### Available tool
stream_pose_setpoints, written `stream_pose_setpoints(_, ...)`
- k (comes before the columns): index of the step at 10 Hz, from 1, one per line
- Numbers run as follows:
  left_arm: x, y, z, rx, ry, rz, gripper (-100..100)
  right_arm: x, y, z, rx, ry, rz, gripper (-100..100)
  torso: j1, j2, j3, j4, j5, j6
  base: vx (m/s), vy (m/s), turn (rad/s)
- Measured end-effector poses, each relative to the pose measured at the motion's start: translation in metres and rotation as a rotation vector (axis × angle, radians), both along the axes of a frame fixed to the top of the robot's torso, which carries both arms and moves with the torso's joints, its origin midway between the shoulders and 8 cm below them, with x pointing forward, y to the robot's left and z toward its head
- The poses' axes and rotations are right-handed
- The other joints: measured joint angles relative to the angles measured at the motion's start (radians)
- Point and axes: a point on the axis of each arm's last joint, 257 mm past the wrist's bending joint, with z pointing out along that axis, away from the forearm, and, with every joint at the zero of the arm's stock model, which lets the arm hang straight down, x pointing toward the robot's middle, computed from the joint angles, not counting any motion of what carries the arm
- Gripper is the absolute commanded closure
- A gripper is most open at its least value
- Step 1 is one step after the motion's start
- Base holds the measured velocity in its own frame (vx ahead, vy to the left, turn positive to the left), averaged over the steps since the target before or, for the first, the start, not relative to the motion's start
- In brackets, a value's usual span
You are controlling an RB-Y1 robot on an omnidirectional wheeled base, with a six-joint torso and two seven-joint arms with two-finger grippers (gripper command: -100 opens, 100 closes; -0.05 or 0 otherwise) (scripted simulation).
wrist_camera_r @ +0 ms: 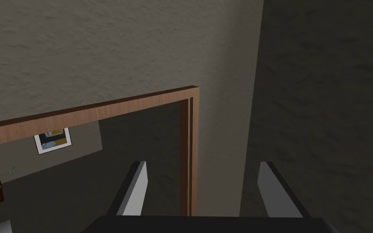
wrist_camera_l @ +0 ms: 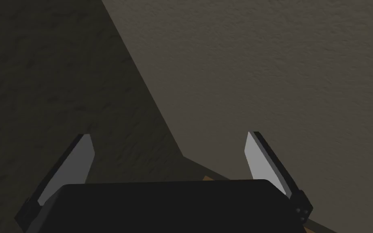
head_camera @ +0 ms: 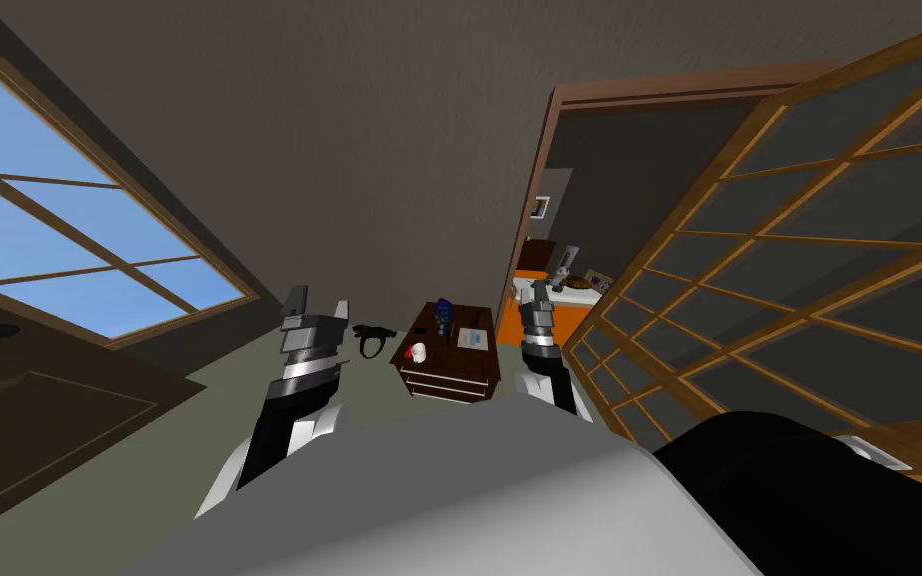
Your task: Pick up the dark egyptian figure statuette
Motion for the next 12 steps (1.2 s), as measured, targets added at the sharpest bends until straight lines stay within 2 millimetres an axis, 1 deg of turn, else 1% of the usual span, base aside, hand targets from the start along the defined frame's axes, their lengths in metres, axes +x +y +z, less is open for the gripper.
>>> stream_pose_setpoints(1, 0.000, 0.000, 0.000, 0.000, 0.000, 0.000, 0, 0.004, 0.002, -0.007, -0.022, 0.023, 0.006, -100, 0.002, 0.000, 0.000, 0.000, 0.000, 0.000, -0.011, 0.071, 0.064)
stream_pose_setpoints(3, 0.000, 0.000, 0.000, 0.000, 0.000, 0.000, 0, 0.013, -0.001, -0.024, -0.067, 0.082, 0.014, -100, 0.005, 0.001, 0.000, 0.000, 0.001, 0.000, -0.010, 0.085, 0.065)
stream_pose_setpoints(4, 0.000, 0.000, 0.000, 0.000, 0.000, 0.000, 0, 0.021, 0.001, -0.033, -0.085, 0.114, 0.015, -100, 0.005, 0.000, 0.000, 0.000, 0.001, 0.000, -0.020, 0.096, 0.091)
stream_pose_setpoints(5, 0.000, 0.000, 0.000, 0.000, 0.000, 0.000, 0, 0.027, -0.001, -0.046, -0.105, 0.154, 0.013, -100, 0.006, 0.001, 0.001, 0.000, 0.001, 0.000, -0.016, 0.071, 0.018)
stream_pose_setpoints(6, 0.000, 0.000, 0.000, 0.000, 0.000, 0.000, 0, 0.031, -0.003, -0.053, -0.113, 0.173, 0.012, -100, 0.005, 0.001, 0.001, 0.000, 0.001, 0.000, -0.003, 0.067, 0.054)
stream_pose_setpoints(8, 0.000, 0.000, 0.000, 0.000, 0.000, 0.000, 0, 0.039, -0.009, -0.082, -0.142, 0.242, 0.005, -100, 0.006, 0.000, 0.000, 0.000, 0.001, 0.000, -0.010, 0.114, 0.127)
stream_pose_setpoints(9, 0.000, 0.000, 0.000, 0.000, 0.000, 0.000, 0, 0.049, -0.016, -0.099, -0.161, 0.287, -0.002, -100, 0.008, 0.001, 0.000, 0.000, 0.002, 0.000, -0.008, 0.088, 0.017)
stream_pose_setpoints(10, 0.000, 0.000, 0.000, 0.000, 0.000, 0.000, 0, 0.051, -0.019, -0.105, -0.169, 0.311, -0.006, -100, 0.006, 0.001, 0.000, 0.000, 0.002, 0.000, 0.004, 0.080, 0.078)
stream_pose_setpoints(12, 0.000, 0.000, 0.000, 0.000, 0.000, 0.000, 0, 0.060, -0.031, -0.130, -0.198, 0.391, -0.022, -100, 0.007, 0.000, 0.000, 0.000, 0.002, 0.000, 0.001, 0.104, 0.088)
